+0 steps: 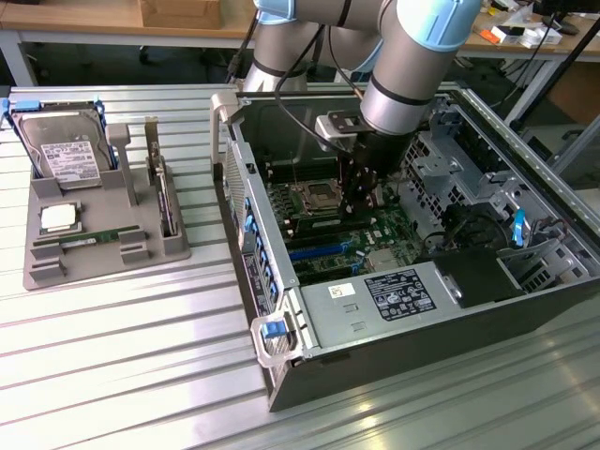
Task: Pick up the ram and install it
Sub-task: 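Insert the ram into the slot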
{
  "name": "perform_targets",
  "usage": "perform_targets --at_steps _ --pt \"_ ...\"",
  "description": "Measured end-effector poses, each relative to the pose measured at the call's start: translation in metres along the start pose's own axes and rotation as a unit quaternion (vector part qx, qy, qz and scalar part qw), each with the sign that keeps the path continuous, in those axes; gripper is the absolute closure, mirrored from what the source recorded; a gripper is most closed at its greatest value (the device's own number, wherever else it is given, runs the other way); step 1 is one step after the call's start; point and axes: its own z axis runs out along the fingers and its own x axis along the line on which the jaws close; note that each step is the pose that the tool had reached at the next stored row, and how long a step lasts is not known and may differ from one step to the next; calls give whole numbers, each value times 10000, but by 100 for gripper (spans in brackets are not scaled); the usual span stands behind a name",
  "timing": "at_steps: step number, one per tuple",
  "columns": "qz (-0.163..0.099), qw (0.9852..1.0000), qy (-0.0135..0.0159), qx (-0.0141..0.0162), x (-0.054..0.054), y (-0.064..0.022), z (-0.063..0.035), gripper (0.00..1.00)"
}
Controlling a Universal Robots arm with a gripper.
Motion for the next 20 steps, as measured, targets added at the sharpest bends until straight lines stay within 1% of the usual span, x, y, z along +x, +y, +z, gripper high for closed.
perform_targets --at_steps 3,5,6,10,16,17,18,20 --pt "0 10000 -7 2 0 0 -15 88" --pt "0 10000 -2 0 1 1 -35 88" --pt "0 10000 -5 0 0 1 -35 88" --pt "-1 10000 -20 0 1 1 -24 88" --pt "-1 10000 -20 -1 13 10 -2 88" --pt "-1 10000 -25 0 13 9 -3 88" --pt "-1 10000 -30 2 12 10 -16 88" --pt "-1 10000 -27 0 13 11 -36 88"
